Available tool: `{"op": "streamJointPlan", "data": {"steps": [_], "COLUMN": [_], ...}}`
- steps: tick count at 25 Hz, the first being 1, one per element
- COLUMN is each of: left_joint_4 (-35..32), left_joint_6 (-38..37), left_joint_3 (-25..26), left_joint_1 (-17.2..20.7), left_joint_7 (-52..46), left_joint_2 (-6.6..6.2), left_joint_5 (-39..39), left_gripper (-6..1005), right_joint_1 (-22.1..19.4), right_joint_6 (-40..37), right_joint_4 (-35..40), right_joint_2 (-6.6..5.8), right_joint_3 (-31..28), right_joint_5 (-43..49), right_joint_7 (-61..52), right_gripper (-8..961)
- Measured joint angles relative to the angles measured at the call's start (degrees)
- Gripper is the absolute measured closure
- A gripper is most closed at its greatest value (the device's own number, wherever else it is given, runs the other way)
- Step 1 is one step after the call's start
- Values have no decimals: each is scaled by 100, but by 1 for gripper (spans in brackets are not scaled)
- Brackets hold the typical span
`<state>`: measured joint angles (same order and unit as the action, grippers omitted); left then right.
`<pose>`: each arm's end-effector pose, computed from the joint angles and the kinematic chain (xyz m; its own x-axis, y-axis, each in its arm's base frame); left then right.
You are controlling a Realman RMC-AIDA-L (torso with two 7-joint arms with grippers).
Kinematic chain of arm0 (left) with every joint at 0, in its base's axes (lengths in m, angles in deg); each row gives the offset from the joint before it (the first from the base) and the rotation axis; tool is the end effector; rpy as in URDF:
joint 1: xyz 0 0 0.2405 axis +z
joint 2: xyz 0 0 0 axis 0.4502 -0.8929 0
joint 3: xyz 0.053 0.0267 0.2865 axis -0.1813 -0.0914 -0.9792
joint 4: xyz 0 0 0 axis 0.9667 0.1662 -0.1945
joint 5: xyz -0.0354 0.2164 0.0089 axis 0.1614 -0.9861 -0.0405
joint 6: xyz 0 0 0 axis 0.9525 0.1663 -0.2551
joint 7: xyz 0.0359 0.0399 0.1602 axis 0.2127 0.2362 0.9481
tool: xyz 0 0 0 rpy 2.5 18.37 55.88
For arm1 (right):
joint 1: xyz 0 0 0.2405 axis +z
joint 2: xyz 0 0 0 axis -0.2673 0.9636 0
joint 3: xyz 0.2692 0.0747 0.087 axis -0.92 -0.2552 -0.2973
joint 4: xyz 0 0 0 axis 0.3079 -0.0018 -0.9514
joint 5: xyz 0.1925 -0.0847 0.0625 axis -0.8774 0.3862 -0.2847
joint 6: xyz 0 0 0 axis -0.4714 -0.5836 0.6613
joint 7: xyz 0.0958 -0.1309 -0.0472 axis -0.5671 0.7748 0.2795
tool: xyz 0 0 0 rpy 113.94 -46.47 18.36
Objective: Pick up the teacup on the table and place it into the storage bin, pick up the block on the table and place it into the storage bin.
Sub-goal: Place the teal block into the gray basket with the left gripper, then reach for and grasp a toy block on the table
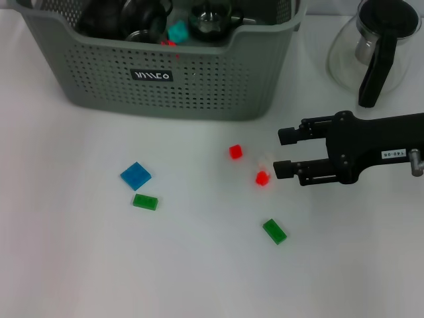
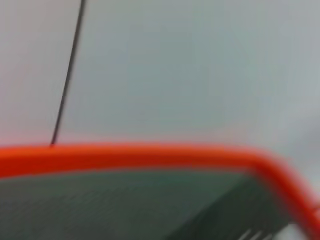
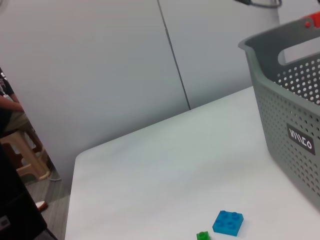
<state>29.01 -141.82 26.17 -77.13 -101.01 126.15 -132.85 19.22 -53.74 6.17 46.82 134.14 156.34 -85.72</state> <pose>-0.1758 0.5255 0.0503 0.5383 0.6483 0.5384 0.8426 -0.4024 -0.3580 0.2337 0.3550 -0.0513 0.8642 -0.3340 -0.3761 -0.3295 -0.9409 0.0786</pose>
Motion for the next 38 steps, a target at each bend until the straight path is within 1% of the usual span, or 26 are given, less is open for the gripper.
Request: {"op": "streamJointPlan", "data": {"steps": [2,3,5,6,7,8,9,11,12,13,14,15,19,20,23,24,26,27,28,30,32,33,34,35,36,38], "left_joint_4": [-3,129,554,803,803,1099,1391,1508,1490,1431,1400,1288,716,594,358,155,-69,-264,-469,-1003,-1562,-1778,-1929,-2118,-2118,-2333], "left_joint_6": [-295,-548,-1135,-1438,-1438,-1865,-2479,-3271,-3644,-3896,-3964,-4130,-4427,-4519,-4711,-4755,-4730,-4687,-4627,-4415,-4180,-4126,-4078,-4013,-4013,-3878], "left_joint_3": [481,749,1078,1163,1163,1221,1264,1380,1447,1482,1482,1478,1445,1422,1242,945,620,381,196,-120,-284,-335,-364,-461,-461,-595], "left_joint_1": [294,476,768,885,885,1015,1179,1341,1429,1500,1522,1587,1778,1798,1810,1809,1815,1834,1866,1973,2064,2093,2110,2122,2122,2113], "left_joint_7": [674,1123,1893,2169,2169,2448,2662,2731,2736,2742,2743,2752,2823,2831,2825,2777,2719,2691,2679,2678,2672,2647,2603,2428,2428,2191], "left_joint_2": [40,54,47,13,13,-27,-96,-130,-130,-127,-127,-123,-82,-70,-46,-2,86,177,280,568,855,938,982,980,980,962], "left_joint_5": [1123,1915,3535,4206,4206,4942,5733,6265,6320,6228,6146,5883,4293,3820,2818,2218,1708,1365,1072,438,-133,-302,-402,-494,-494,-662], "left_gripper": [270,269,268,268,267,266,266,265,264,265,265,266,266,265,265,265,265,264,264,264,264,264,264,265,265,265], "right_joint_1": [-2,-6,-12,-15,-19,-23,-30,-33,-33,-32,-32,-31,-33,-40,-63,-66,-70,-71,-71,-71,-71,-71,-70,-70,-70,-70], "right_joint_6": [1,-1,0,2,4,7,8,11,12,14,16,18,26,26,8,1,-11,-11,-12,-2,6,8,10,11,12,14], "right_joint_4": [0,0,-17,-38,-55,-66,-66,-67,-68,-68,-69,-70,-71,-71,-71,-71,-71,-71,-71,-71,-71,-71,-71,-71,-71,-71], "right_joint_2": [1,0,0,0,0,0,0,0,0,0,0,0,0,0,-2,-3,-8,-9,-9,-8,-5,-3,-1,0,0,0], "right_joint_3": [1,0,0,0,0,0,0,0,0,0,0,0,0,0,0,0,0,0,0,0,0,0,0,0,0,0], "right_joint_5": [0,-3,-23,-40,-56,-72,-76,-85,-86,-88,-88,-89,-89,-89,-88,-89,-89,-89,-88,-89,-89,-88,-88,-88,-88,-88], "right_joint_7": [5,7,14,18,24,30,33,36,36,37,38,38,39,40,40,39,36,28,19,6,5,5,5,5,5,8], "right_gripper": [240,240,240,240,240,240,240,240,240,240,240,240,239,239,239,239,239,239,239,239,240,240,240,240,240,240]}}
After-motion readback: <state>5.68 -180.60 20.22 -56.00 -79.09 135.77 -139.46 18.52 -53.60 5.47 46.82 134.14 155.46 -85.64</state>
